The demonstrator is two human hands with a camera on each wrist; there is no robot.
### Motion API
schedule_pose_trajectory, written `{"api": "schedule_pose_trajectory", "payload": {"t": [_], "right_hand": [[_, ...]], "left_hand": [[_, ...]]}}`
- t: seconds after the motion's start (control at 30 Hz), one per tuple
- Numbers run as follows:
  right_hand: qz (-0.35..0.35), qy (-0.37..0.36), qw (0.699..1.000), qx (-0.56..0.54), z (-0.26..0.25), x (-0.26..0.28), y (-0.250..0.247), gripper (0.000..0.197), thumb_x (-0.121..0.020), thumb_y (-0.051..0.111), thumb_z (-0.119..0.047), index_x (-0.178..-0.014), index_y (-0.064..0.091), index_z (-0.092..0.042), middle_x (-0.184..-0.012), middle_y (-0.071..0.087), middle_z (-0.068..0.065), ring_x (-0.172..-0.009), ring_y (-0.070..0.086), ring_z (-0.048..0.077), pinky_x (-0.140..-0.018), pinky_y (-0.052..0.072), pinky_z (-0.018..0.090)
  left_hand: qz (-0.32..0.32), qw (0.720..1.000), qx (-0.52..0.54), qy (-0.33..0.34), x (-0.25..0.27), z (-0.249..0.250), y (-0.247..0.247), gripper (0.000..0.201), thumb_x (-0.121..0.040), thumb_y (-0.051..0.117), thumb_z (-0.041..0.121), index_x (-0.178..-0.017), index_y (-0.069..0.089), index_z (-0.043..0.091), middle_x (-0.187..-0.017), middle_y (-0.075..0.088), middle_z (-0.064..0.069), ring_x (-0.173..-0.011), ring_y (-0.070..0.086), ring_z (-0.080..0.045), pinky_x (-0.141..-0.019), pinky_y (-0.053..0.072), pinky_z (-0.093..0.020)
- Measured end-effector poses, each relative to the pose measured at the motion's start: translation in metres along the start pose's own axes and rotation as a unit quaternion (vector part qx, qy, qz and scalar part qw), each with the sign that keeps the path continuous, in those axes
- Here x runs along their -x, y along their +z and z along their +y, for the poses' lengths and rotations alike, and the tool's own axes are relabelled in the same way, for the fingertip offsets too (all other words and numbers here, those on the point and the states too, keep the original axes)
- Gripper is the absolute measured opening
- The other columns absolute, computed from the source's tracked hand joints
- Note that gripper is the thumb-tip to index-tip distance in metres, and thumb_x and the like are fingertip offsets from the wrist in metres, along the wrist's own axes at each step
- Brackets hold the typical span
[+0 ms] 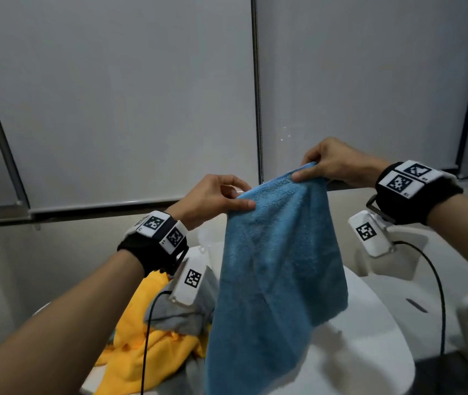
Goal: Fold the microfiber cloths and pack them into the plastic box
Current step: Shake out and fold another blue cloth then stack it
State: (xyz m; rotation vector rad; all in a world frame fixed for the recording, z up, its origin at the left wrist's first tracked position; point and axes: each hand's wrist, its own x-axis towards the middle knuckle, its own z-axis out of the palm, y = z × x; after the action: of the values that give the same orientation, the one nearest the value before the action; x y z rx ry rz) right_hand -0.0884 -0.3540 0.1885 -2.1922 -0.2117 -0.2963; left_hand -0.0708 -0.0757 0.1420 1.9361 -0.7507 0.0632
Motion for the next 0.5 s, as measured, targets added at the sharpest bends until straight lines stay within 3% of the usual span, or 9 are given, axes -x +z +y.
{"api": "schedule_pose_trajectory", "payload": {"t": [0.13, 0.23, 0.33, 0.4, 0.5], "right_hand": [[0.025, 0.009, 1.000, -0.014, 0.021, 0.002, -0.021, 0.024, -0.084, 0.080, -0.021, -0.090, 0.071, 0.000, -0.076, 0.065, 0.008, -0.065, 0.062, 0.013, -0.061, 0.057, 0.026], [0.036, 0.008, 0.999, -0.013, 0.040, 0.003, -0.035, 0.016, -0.087, 0.075, -0.018, -0.090, 0.073, -0.002, -0.083, 0.066, 0.012, -0.075, 0.062, 0.019, -0.070, 0.056, 0.029], [0.050, -0.006, 0.999, 0.002, 0.054, 0.015, -0.046, 0.018, -0.088, 0.073, -0.011, -0.093, 0.072, 0.007, -0.083, 0.067, 0.017, -0.079, 0.061, 0.026, -0.072, 0.056, 0.035], [0.057, -0.008, 0.998, 0.015, 0.062, 0.024, -0.053, 0.023, -0.086, 0.075, -0.012, -0.091, 0.070, 0.010, -0.081, 0.067, 0.020, -0.075, 0.062, 0.026, -0.066, 0.058, 0.035], [0.061, -0.009, 0.998, 0.035, 0.068, 0.037, -0.062, 0.031, -0.084, 0.078, -0.016, -0.087, 0.067, 0.013, -0.074, 0.062, 0.017, -0.065, 0.058, 0.021, -0.052, 0.053, 0.024]], "left_hand": [[-0.032, 0.998, -0.053, -0.018, 0.012, -0.013, -0.012, 0.023, -0.080, 0.083, 0.022, -0.097, 0.078, 0.007, -0.093, 0.078, -0.009, -0.082, 0.070, -0.015, -0.079, 0.056, -0.028], [-0.038, 0.992, -0.110, -0.042, 0.020, -0.028, -0.021, 0.021, -0.081, 0.082, 0.030, -0.095, 0.080, 0.015, -0.090, 0.079, -0.003, -0.081, 0.072, -0.014, -0.076, 0.057, -0.029], [-0.040, 0.985, -0.155, -0.061, 0.029, -0.046, -0.032, 0.022, -0.081, 0.081, 0.036, -0.091, 0.080, 0.017, -0.084, 0.078, 0.002, -0.078, 0.071, -0.011, -0.074, 0.055, -0.031], [-0.005, 0.988, -0.147, -0.055, 0.036, -0.056, -0.039, 0.020, -0.080, 0.081, 0.035, -0.086, 0.080, 0.016, -0.079, 0.076, 0.001, -0.073, 0.065, -0.006, -0.073, 0.050, -0.029], [0.046, 0.997, -0.059, -0.027, 0.043, -0.054, -0.048, 0.016, -0.081, 0.079, 0.026, -0.082, 0.078, 0.010, -0.078, 0.075, -0.005, -0.073, 0.064, -0.010, -0.072, 0.050, -0.025]]}}
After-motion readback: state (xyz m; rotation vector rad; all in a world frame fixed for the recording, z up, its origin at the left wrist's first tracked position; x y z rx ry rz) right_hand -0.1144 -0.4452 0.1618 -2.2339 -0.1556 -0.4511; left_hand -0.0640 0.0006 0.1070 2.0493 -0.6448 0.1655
